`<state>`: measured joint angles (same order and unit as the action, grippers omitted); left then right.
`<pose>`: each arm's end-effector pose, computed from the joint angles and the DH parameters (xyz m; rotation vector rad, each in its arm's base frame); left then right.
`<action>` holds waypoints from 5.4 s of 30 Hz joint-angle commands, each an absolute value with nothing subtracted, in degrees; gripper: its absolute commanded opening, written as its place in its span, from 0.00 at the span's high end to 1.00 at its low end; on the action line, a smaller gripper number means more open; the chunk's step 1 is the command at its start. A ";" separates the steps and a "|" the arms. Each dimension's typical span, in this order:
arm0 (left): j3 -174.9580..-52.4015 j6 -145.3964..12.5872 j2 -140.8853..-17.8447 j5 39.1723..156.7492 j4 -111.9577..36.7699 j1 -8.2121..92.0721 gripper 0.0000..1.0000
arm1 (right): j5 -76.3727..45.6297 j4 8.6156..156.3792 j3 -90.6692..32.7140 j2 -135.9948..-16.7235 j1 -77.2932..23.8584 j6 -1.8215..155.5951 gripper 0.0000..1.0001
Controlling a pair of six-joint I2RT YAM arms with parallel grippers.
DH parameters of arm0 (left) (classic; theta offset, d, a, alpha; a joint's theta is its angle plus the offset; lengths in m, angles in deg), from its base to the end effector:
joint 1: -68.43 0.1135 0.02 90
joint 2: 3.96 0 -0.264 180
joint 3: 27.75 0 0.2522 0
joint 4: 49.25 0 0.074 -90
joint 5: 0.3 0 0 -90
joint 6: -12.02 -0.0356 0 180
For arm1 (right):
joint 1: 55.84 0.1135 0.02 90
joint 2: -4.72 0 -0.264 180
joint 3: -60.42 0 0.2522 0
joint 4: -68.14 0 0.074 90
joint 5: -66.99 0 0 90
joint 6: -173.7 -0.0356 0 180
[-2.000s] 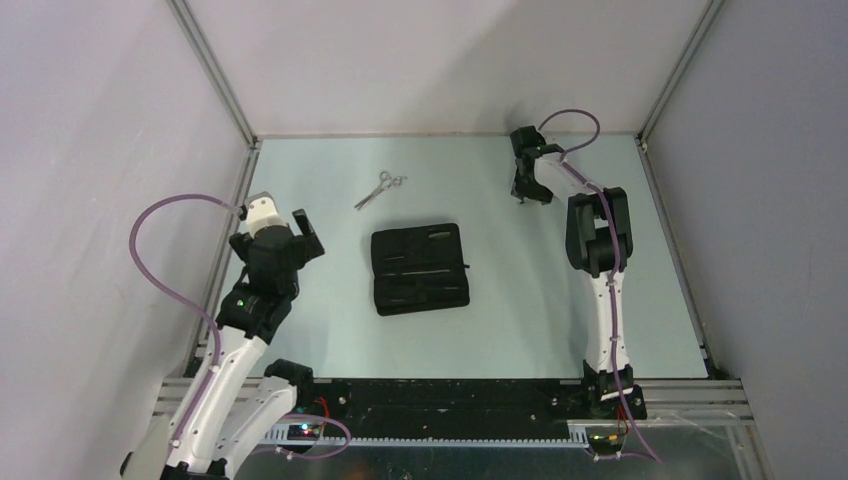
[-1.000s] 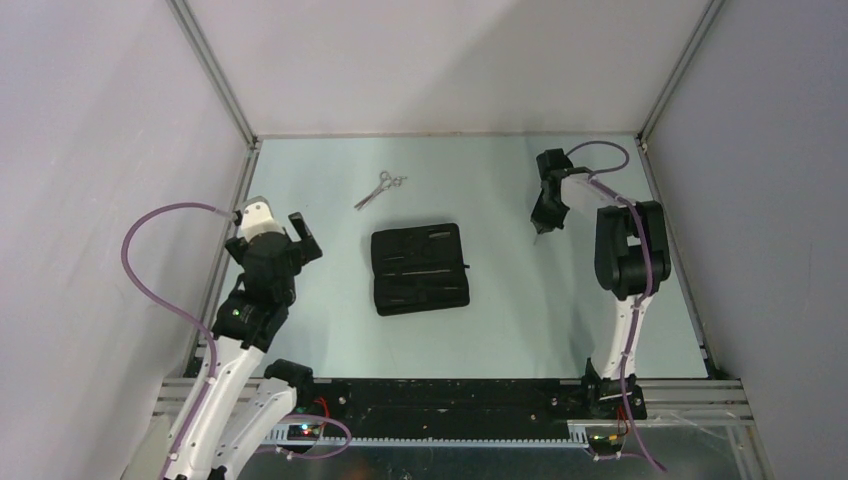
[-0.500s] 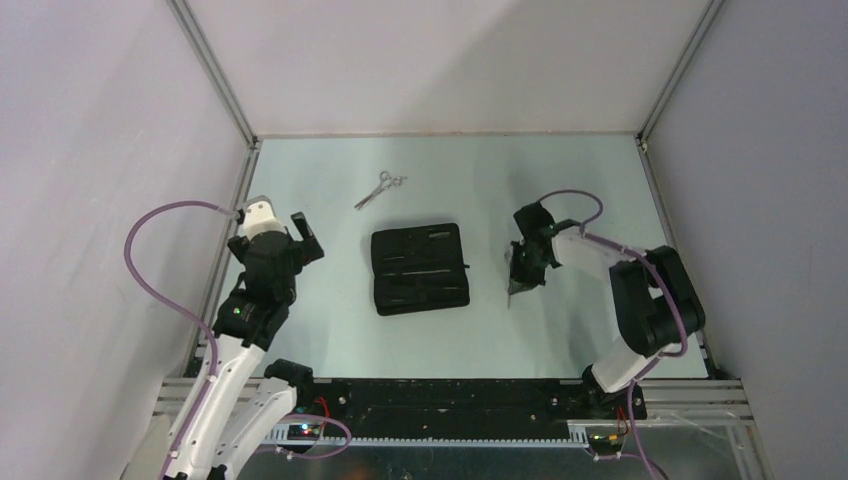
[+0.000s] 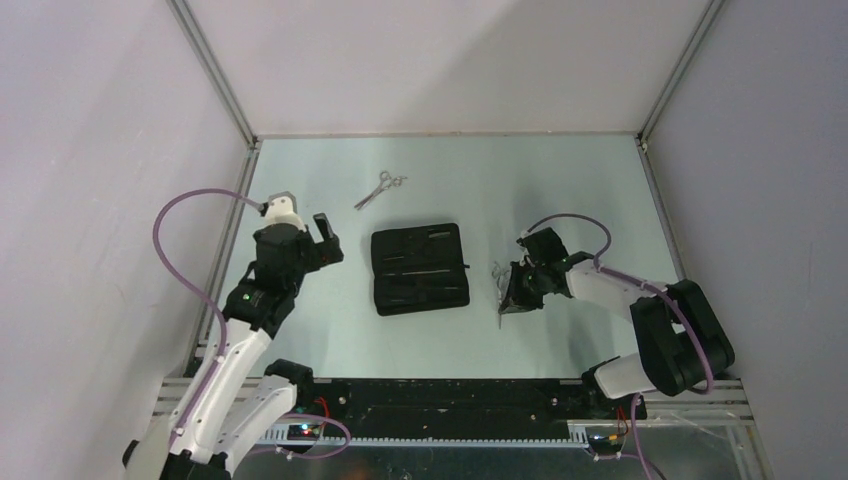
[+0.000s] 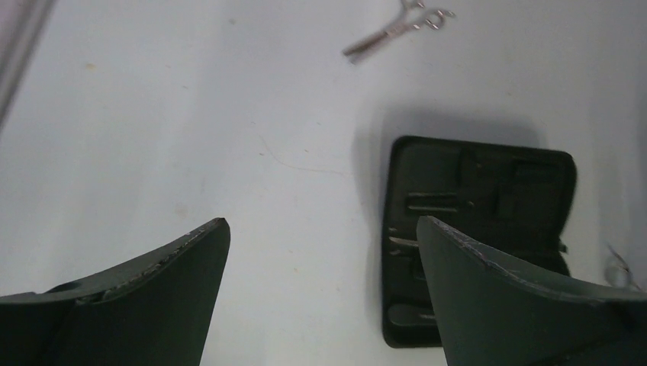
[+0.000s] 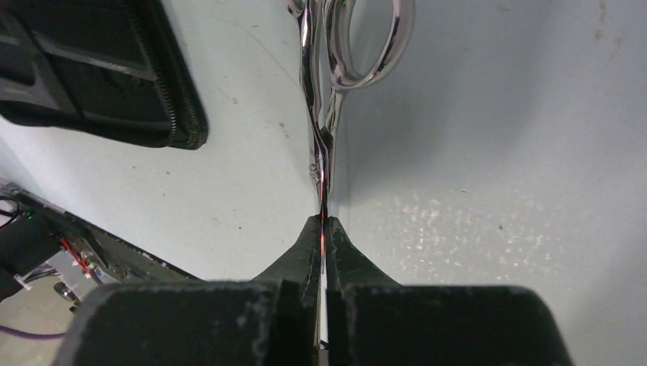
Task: Sort the hair-cutting tools
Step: Move the scissors to the center of the board, then pick up the scissors from the center of the board.
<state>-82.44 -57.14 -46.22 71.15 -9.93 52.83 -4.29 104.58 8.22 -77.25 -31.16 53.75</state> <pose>0.1639 -0.0340 0.2966 -0.2925 1.9934 -0.0740 0.2183 0.1129 0.1511 0.0321 2.8429 0.6908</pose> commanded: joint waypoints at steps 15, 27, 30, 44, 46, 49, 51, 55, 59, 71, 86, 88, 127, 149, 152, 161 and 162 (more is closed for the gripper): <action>-81.50 -43.87 -55.75 86.27 -19.88 40.90 0.00 | -1.07 94.15 13.70 -70.07 -32.10 51.68 1.00; -82.99 -41.34 -61.98 84.48 -22.55 36.02 0.00 | -13.44 106.90 13.92 -70.58 -27.53 51.48 0.97; -83.11 -41.39 -61.32 83.82 -22.02 35.92 0.00 | -13.75 107.16 13.96 -70.53 -27.21 51.07 0.89; -84.55 -45.46 -56.14 77.51 -15.38 36.02 0.00 | -13.03 106.97 12.91 -72.03 -25.35 50.91 0.61; -84.84 -45.85 -55.66 76.84 -14.63 36.04 0.00 | -11.47 105.88 12.04 -73.77 -24.37 50.80 0.61; -85.00 -46.29 -55.08 75.57 -13.58 36.05 0.00 | -10.45 105.62 9.16 -77.00 -22.19 50.97 0.60; -85.00 -46.62 -54.59 74.94 -12.93 36.00 0.00 | -10.18 106.20 7.15 -78.31 -20.56 51.35 0.58; -85.46 -47.42 -53.88 73.95 -11.79 36.11 0.00 | -8.36 109.14 3.10 -79.10 -19.16 53.81 0.56; -86.70 -48.69 -53.46 73.71 -10.46 36.37 0.00 | -8.99 115.42 -2.73 -78.17 -19.36 59.67 0.52; -88.40 -53.15 -51.81 73.69 -5.80 38.34 0.00 | -24.56 123.62 -17.09 -84.07 -28.93 69.65 0.49; -84.55 -64.12 -46.29 66.14 -3.87 39.09 0.00 | -25.30 121.71 -23.04 -98.24 -29.25 71.93 0.55; -84.21 -63.91 -46.57 65.66 -3.93 39.41 0.00 | -25.22 121.69 -22.96 -99.38 -29.44 71.58 0.55; -83.84 -61.57 -49.77 73.20 -5.70 46.70 0.00 | -27.17 124.58 -8.49 -76.91 -13.83 76.16 0.45; -83.82 -61.12 -51.33 73.00 -4.89 47.51 0.00 | -21.17 119.58 -11.80 -94.30 -7.73 98.23 0.55; -83.95 -61.03 -51.77 73.17 -4.77 47.51 0.00 | -20.54 120.81 -11.87 -95.94 -7.08 98.74 0.59; -83.65 -60.52 -52.57 74.36 -4.83 47.51 0.00 | -16.50 124.53 -11.64 -95.68 -5.00 99.19 0.71; -83.59 -60.28 -52.57 74.52 -4.82 47.47 0.00 | -16.33 125.03 -11.66 -95.45 -4.85 99.00 0.74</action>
<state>-83.92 -61.45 -52.58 73.56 -4.03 47.09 -20.55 122.52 -12.65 -93.89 -6.26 98.99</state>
